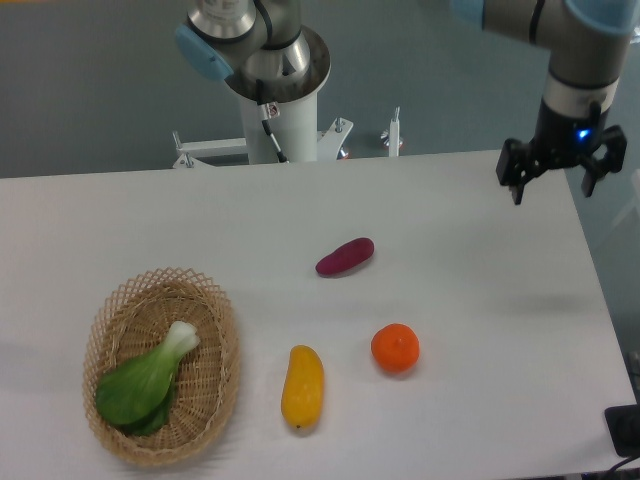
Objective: Pick up the orange from the table
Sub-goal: 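Lower the open gripper down over the orange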
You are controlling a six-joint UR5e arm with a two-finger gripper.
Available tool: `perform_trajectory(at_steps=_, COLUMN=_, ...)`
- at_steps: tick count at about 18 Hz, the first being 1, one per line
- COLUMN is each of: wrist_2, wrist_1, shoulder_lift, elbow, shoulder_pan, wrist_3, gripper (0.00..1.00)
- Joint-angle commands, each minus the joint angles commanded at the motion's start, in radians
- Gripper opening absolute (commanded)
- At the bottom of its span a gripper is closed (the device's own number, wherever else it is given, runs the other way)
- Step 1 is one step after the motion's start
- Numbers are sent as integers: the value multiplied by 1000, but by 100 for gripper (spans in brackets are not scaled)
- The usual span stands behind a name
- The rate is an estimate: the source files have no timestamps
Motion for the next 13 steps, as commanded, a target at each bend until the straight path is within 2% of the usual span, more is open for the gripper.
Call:
perform_trajectory(at_steps=2, wrist_2=-3, wrist_1=19, shoulder_lift=-12, elbow=-16, shoulder_pan=-29, wrist_3=-76, gripper=100)
perform_trajectory(at_steps=7, wrist_2=-27, wrist_1=92, shoulder_lift=-109, elbow=20, shoulder_pan=-152, wrist_3=-323, gripper=100)
perform_trajectory(at_steps=9, wrist_2=-49, wrist_1=92, shoulder_lift=-164, elbow=46, shoulder_pan=-193, wrist_3=-385, gripper=100)
perform_trajectory(at_steps=13, wrist_2=-64, wrist_1=95, shoulder_lift=-206, elbow=46, shoulder_pan=-245, wrist_3=-440, gripper=100)
